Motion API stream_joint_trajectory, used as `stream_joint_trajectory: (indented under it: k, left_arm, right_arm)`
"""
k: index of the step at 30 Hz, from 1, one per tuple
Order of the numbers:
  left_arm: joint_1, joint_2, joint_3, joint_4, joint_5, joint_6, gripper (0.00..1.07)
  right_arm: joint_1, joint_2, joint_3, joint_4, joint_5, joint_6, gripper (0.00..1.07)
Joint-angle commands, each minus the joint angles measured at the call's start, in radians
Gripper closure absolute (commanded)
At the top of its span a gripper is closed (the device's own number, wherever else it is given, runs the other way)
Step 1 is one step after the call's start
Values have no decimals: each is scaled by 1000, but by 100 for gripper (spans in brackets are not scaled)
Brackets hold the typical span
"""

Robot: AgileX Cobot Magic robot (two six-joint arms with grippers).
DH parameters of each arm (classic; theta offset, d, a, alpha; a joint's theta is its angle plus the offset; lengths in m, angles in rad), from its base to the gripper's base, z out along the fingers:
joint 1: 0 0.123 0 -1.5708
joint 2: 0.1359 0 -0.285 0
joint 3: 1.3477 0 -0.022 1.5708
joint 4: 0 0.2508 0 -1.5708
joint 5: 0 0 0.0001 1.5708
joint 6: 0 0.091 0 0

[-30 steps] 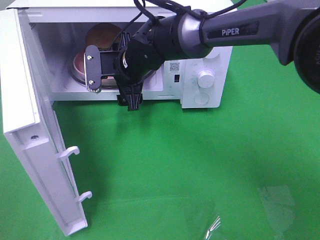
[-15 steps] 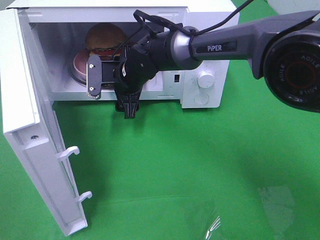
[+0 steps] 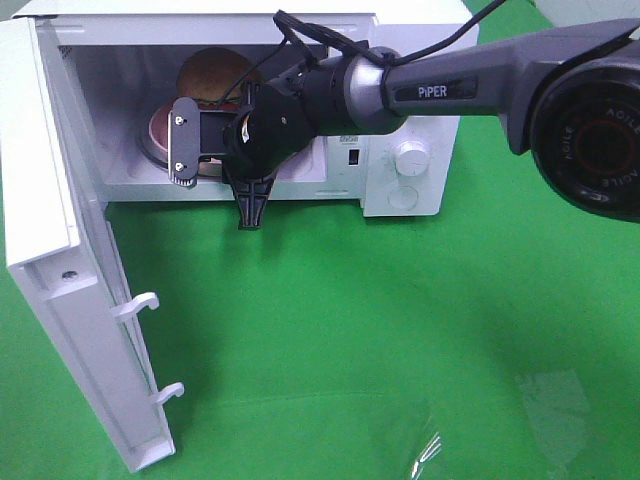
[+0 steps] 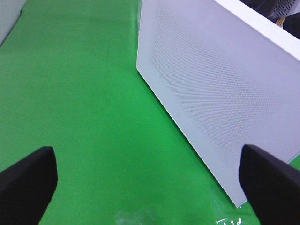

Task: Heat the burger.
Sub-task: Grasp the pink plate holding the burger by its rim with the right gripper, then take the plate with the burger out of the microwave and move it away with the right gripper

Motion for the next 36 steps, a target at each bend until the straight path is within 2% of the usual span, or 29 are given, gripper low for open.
stream_joint_trajectory:
  k: [1,7,11,22,36]
  left_arm:
    - [3,-16,3,-2,-6,-1,10]
    - [3,-16,3,-2,-6,-1,10]
    - [3,-16,3,-2,-6,-1,10]
    - [3,-16,3,-2,-6,-1,10]
    - [3,-16,3,-2,-6,-1,10]
  right_arm:
    - [0,-2,1,52,40,2,107]
    - [1,-14,1,62,74,-33,107]
    - [1,-28,1,133,159,-161,107]
    - [1,-54,22,165,167,-250,107]
    - [-11,-228,306,181,-102,-431,107]
